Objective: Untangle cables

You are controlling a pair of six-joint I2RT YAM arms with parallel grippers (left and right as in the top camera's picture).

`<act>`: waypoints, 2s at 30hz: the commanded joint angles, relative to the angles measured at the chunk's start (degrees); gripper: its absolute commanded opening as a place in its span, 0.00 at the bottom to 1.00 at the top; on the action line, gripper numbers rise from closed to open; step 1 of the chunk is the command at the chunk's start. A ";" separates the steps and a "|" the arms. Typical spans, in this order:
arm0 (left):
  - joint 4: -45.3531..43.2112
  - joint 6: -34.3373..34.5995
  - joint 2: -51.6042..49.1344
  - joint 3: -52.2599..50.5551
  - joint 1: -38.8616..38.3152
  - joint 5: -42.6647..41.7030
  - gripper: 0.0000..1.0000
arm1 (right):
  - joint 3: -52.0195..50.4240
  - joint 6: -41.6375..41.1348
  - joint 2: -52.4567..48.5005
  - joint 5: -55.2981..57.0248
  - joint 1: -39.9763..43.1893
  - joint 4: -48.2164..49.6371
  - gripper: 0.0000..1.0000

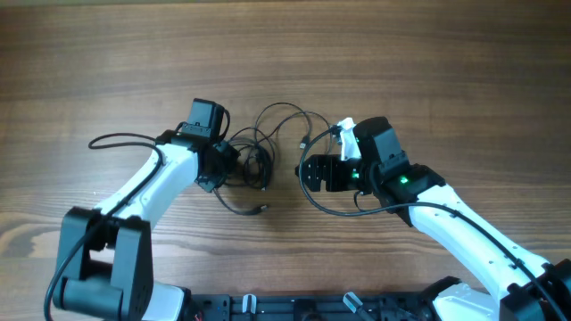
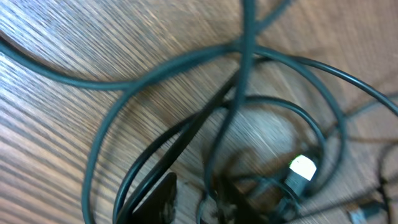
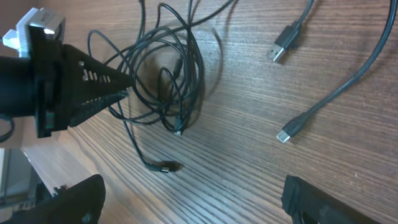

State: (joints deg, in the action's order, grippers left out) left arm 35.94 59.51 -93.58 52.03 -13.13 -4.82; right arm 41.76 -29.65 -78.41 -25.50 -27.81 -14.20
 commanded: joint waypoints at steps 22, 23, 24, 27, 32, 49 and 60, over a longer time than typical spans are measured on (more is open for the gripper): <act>1.99 -6.69 4.92 10.73 0.57 1.46 0.04 | -0.22 -4.17 0.61 1.25 0.04 -0.31 1.00; 2.71 -6.64 7.17 11.65 0.48 1.42 0.04 | -0.22 -6.05 0.61 0.76 -0.11 -0.31 0.99; 2.64 -6.58 9.97 12.02 0.28 1.22 0.04 | -0.22 -7.34 0.61 -0.07 -0.44 -0.20 1.00; 2.51 -6.32 16.13 12.02 -0.46 1.25 0.04 | -0.22 -11.87 0.61 -0.28 -1.92 0.70 0.99; 2.69 -3.17 22.08 12.00 -2.84 1.25 0.04 | -0.22 -19.41 -1.57 1.86 -6.16 7.93 0.97; 2.45 5.97 22.64 12.00 -9.14 3.54 0.04 | -0.20 -32.02 -8.02 1.20 -12.11 29.07 0.89; 2.45 13.22 22.64 12.00 -9.18 5.33 0.04 | -0.22 -57.22 -10.14 -0.02 -13.22 23.63 0.70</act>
State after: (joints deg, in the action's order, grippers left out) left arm 38.61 70.04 -71.57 63.88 -22.09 -0.69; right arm 41.63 -78.28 -85.89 -25.50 -39.97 11.46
